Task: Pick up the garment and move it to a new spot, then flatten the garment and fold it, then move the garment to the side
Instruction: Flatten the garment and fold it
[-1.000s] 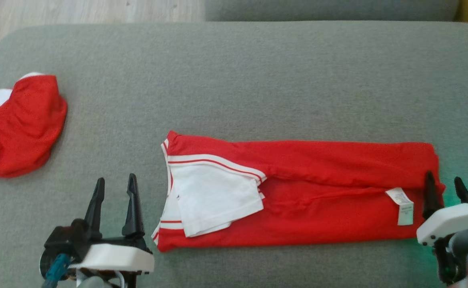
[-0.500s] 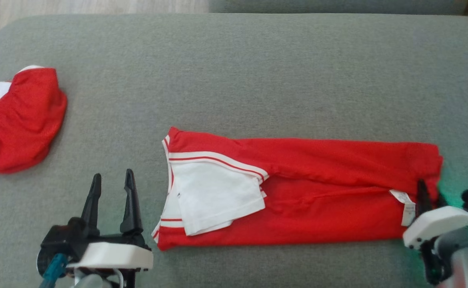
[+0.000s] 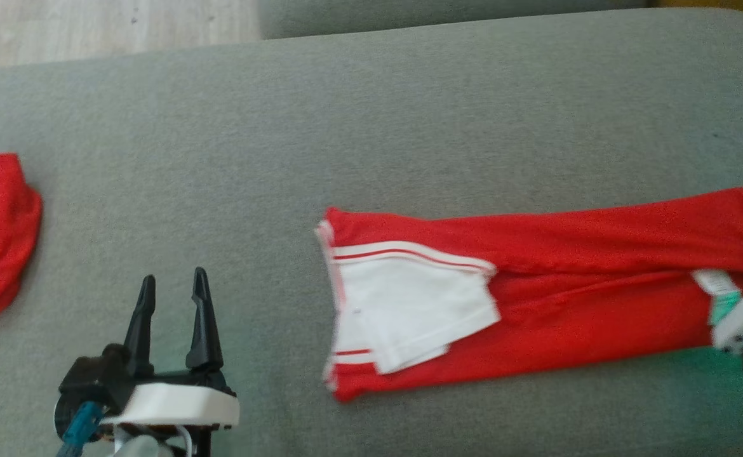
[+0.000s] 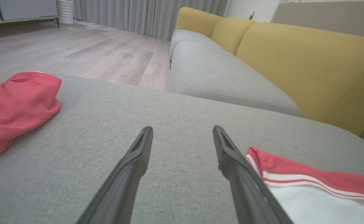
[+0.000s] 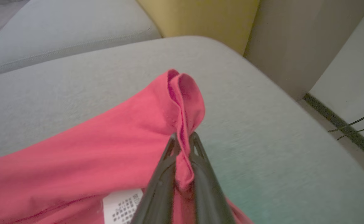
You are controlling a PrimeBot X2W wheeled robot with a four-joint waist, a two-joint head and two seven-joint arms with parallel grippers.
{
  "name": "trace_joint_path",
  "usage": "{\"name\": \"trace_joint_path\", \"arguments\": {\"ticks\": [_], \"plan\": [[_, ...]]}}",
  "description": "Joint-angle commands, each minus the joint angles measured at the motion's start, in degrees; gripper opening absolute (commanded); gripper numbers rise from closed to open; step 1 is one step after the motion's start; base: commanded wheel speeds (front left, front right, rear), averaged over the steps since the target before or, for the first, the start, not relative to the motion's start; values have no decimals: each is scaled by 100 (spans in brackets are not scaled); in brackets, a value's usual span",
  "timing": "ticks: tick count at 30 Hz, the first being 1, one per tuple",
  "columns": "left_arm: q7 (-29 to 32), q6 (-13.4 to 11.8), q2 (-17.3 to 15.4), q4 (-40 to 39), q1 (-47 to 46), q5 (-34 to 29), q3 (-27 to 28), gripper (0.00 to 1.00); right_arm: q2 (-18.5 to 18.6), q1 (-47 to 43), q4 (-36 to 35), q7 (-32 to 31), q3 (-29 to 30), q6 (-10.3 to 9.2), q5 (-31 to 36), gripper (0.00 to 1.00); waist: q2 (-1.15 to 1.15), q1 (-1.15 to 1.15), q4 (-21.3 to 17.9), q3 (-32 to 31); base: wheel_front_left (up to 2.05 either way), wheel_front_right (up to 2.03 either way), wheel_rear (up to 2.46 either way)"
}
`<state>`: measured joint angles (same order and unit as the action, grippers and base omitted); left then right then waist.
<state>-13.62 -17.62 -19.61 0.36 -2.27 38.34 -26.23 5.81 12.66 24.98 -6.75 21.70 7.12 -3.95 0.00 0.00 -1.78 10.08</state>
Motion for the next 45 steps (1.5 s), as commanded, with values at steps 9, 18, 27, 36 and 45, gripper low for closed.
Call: {"name": "trace_joint_path", "arguments": {"ticks": [9,18,27,36,45], "plan": [[46,38,-114,-75,-203,-28,65,100,130,95,-851,-611,103,36,-268,0,0,0,-317,-156,0,0,0],[29,116,-6,86,-169,24,-47,100,-159,-449,-1971,-1137,-1280,36,-1165,0,0,0,-224,-498,0,0,0],[1,154,28,128,-118,72,-51,100,-287,-624,-2801,-1304,-3005,36,-2139,0,0,0,130,-595,0,0,0],[-22,213,126,179,-246,59,-106,100,-292,-128,-1854,-915,-4475,36,-2657,0,0,0,535,-413,0,0,0],[-72,314,324,395,-397,33,-159,100,-292,468,-759,-592,-4983,36,-3122,100,0,0,724,-276,0,0,0]]}}
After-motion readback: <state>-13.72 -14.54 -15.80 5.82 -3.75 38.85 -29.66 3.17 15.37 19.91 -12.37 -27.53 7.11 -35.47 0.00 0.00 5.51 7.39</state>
